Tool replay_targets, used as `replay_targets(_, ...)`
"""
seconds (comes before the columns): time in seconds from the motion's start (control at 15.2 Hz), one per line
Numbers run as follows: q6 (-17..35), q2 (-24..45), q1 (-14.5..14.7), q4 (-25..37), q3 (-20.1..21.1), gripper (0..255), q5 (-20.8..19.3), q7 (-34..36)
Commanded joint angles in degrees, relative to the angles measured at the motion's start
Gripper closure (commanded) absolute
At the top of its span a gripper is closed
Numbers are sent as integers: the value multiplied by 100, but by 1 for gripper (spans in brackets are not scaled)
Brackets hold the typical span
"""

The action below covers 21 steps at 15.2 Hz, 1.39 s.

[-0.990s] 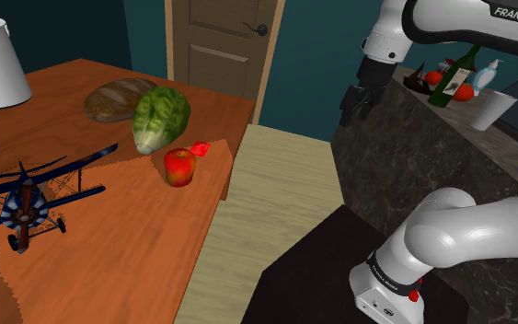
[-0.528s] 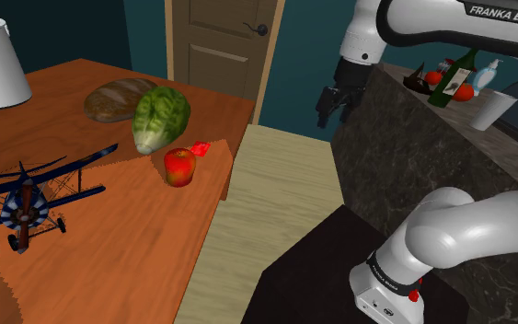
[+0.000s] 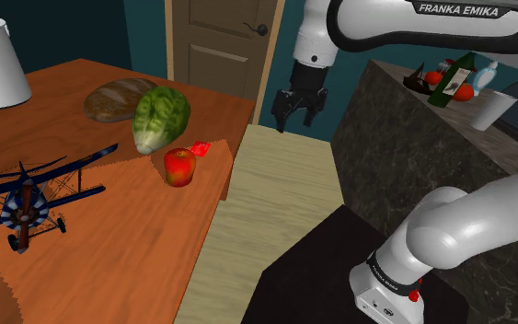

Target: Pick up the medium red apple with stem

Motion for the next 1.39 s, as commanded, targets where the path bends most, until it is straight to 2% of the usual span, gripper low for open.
replay_targets(0.0,142,348,15,214,215,0,20,321)
replay_targets(0.33,379,1323,49,945,709,0,-116,1126)
replay_targets(0.73,470,2675,195,2103,1186,0,-596,2148)
replay_targets(0.99,361,3682,456,3086,1361,0,-1065,2810)
replay_targets(1.32,6,4968,994,4571,1365,0,-1644,3449)
